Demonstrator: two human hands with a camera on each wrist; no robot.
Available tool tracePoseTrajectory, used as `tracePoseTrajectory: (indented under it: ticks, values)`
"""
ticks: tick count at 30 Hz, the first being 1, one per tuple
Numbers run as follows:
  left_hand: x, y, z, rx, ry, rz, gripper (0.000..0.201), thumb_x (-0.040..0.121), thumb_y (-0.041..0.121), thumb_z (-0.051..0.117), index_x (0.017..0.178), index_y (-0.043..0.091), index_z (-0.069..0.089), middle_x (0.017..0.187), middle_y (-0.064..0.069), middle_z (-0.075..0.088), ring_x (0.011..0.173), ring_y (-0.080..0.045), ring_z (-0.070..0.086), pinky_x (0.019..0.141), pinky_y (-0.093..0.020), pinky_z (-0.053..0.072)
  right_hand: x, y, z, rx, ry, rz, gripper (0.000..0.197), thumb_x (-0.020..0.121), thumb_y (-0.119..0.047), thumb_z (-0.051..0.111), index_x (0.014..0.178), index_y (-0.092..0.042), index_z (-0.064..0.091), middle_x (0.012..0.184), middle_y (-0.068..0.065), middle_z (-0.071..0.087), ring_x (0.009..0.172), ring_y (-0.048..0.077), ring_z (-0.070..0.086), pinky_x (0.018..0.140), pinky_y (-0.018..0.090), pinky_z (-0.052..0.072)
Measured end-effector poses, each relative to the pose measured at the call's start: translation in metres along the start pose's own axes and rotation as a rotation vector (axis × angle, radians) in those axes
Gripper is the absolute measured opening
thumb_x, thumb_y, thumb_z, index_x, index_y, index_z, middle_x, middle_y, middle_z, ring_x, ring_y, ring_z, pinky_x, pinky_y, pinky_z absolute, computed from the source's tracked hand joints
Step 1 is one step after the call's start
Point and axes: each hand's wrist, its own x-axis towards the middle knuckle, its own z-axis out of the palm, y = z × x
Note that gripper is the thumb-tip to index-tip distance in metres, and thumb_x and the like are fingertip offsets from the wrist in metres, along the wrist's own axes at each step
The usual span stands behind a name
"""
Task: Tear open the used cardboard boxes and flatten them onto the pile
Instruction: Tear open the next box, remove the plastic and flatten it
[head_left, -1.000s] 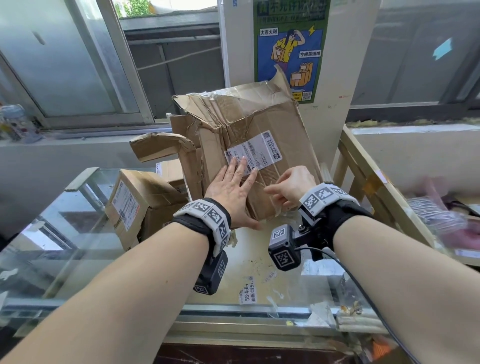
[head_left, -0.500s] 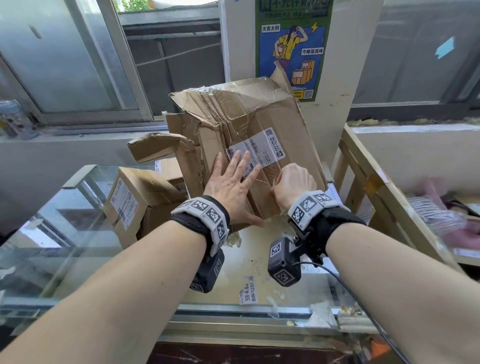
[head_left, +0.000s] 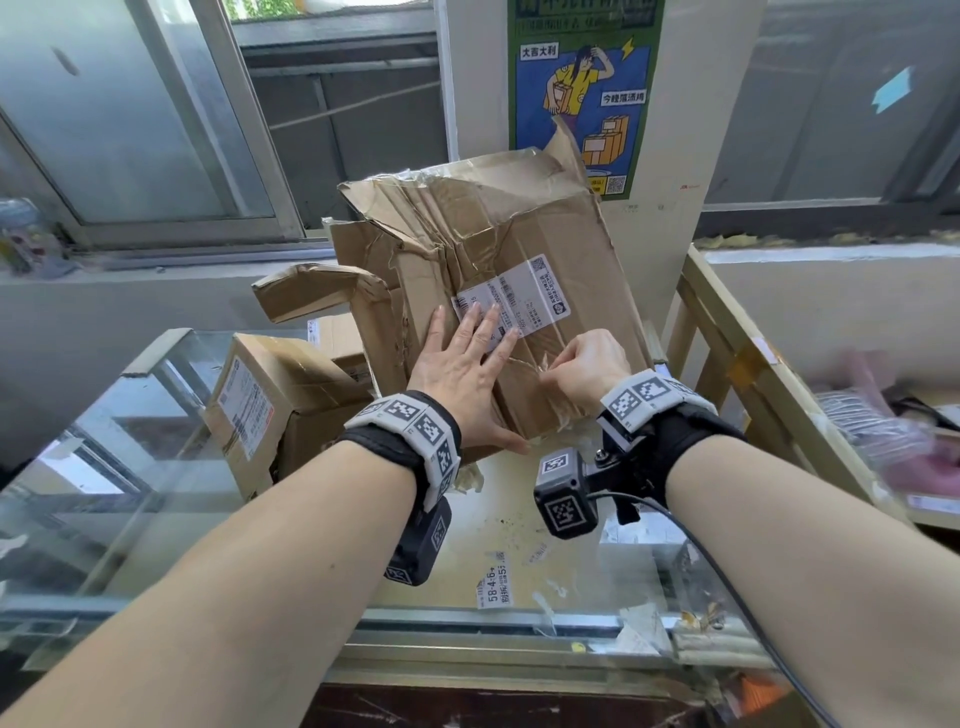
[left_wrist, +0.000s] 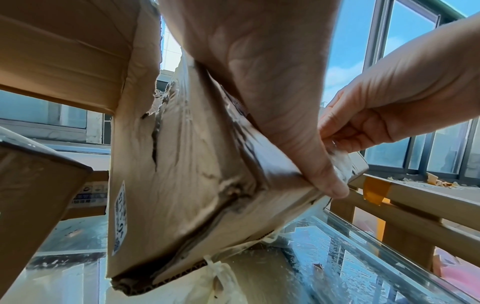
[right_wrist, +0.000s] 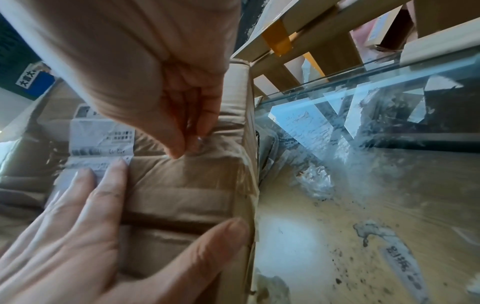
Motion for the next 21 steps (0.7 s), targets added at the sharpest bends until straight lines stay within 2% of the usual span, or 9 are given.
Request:
tracePoseTrajectory:
  ticks: [2, 4, 8, 12, 17, 21]
  values:
    - [0.000, 0.000, 0.001, 0.011, 0.002, 0.007, 0.131, 0.053, 0.099, 0.030, 0.150, 0.024, -0.018, 0.156, -0.008, -0.026, 0.143, -0.024, -0.026, 0.112, -0.057, -0.013, -0.001, 0.003, -0.003, 0.042, -0.038, -0.004, 0.024, 0.075, -0.014, 0.078, 0.057, -0.018, 0.063, 0.083, 0.008, 0.068, 0.083, 0.020, 0.063, 0.074, 0.030, 0.052]
    - [-0.001, 0.000, 0.002, 0.018, 0.001, 0.009, 0.131, 0.053, 0.099, 0.030, 0.149, 0.024, -0.018, 0.155, -0.008, -0.027, 0.143, -0.024, -0.026, 0.111, -0.057, -0.013, -0.002, 0.006, -0.005, 0.079, -0.065, -0.009, 0.029, 0.073, -0.014, 0.079, 0.053, -0.020, 0.060, 0.078, 0.007, 0.068, 0.078, 0.019, 0.062, 0.073, 0.031, 0.053]
    - [-0.002, 0.001, 0.001, 0.020, -0.004, 0.008, 0.131, 0.053, 0.099, 0.031, 0.149, 0.025, -0.019, 0.155, -0.008, -0.028, 0.142, -0.024, -0.027, 0.111, -0.057, -0.013, -0.003, 0.010, -0.006, 0.157, -0.100, -0.005, 0.023, 0.070, -0.013, 0.081, 0.057, -0.016, 0.063, 0.078, 0.010, 0.070, 0.076, 0.021, 0.065, 0.074, 0.034, 0.057]
    - [-0.003, 0.001, 0.000, 0.013, -0.013, 0.007, 0.131, 0.053, 0.099, 0.033, 0.149, 0.025, -0.019, 0.155, -0.007, -0.029, 0.142, -0.024, -0.027, 0.112, -0.056, -0.013, -0.007, 0.011, -0.007, 0.193, -0.118, -0.012, 0.020, 0.066, -0.007, 0.080, 0.055, -0.015, 0.065, 0.074, 0.013, 0.072, 0.081, 0.030, 0.071, 0.076, 0.047, 0.058]
    - [-0.005, 0.003, 0.000, 0.015, -0.020, 0.021, 0.131, 0.055, 0.097, 0.035, 0.149, 0.024, -0.018, 0.155, -0.009, -0.028, 0.143, -0.026, -0.025, 0.112, -0.056, -0.013, -0.011, 0.009, -0.005, 0.170, -0.083, -0.008, 0.021, 0.065, -0.014, 0.084, 0.060, -0.016, 0.064, 0.074, 0.010, 0.071, 0.076, 0.026, 0.070, 0.076, 0.044, 0.059]
    - [-0.007, 0.003, 0.002, 0.004, -0.004, 0.028, 0.131, 0.056, 0.097, 0.034, 0.150, 0.022, -0.018, 0.155, -0.008, -0.028, 0.143, -0.026, -0.024, 0.113, -0.055, -0.013, -0.012, 0.003, -0.009, 0.269, -0.025, 0.022, 0.045, 0.064, -0.019, 0.087, 0.084, -0.012, 0.047, 0.072, 0.010, 0.066, 0.054, 0.021, 0.064, 0.063, 0.041, 0.060]
